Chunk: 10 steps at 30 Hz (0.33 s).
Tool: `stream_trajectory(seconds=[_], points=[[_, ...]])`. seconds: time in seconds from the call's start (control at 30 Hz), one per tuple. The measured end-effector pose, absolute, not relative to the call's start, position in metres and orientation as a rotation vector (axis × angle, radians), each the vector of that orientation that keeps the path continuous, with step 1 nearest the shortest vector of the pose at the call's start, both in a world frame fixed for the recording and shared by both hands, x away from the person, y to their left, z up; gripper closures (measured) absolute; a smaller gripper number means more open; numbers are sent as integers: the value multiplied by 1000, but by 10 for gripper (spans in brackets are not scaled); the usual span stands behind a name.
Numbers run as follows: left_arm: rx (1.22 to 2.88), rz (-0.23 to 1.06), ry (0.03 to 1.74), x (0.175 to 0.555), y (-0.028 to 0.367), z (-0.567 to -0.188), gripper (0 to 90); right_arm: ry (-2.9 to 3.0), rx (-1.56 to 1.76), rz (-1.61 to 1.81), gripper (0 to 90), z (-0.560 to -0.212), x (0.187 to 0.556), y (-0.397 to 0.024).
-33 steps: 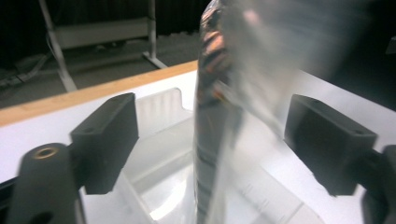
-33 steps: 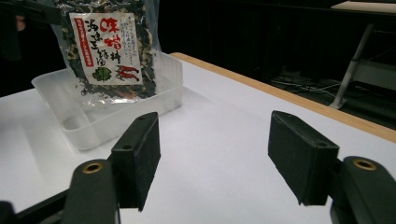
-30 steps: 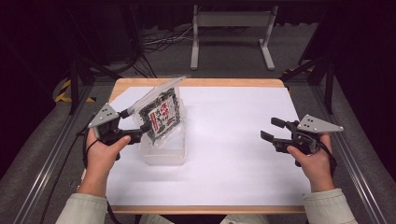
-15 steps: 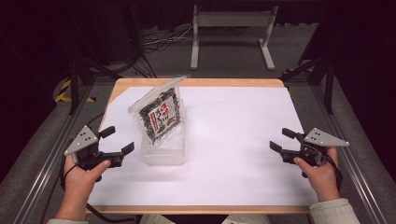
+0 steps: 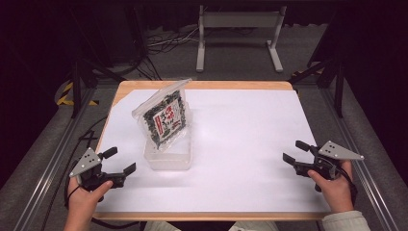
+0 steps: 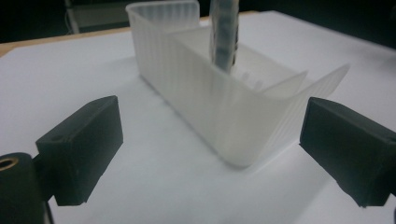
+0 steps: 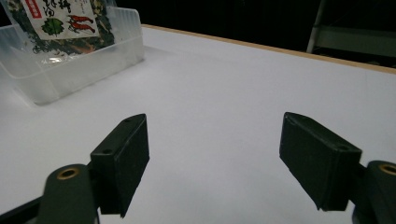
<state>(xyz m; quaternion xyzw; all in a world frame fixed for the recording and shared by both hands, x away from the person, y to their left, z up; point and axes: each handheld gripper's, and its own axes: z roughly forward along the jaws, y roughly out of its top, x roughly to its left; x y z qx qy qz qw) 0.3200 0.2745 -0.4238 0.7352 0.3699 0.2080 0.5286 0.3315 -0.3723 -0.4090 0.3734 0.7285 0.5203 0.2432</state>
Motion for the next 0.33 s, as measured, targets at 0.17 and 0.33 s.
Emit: stream_trajectory(seconds=[0.17, 0.33], points=[[1758, 482, 889, 321, 275, -429, 68, 2004, 1048, 1406, 250, -420, 331, -374], [1769, 460, 895, 321, 273, -432, 65, 1998, 1036, 1408, 250, -421, 331, -375]])
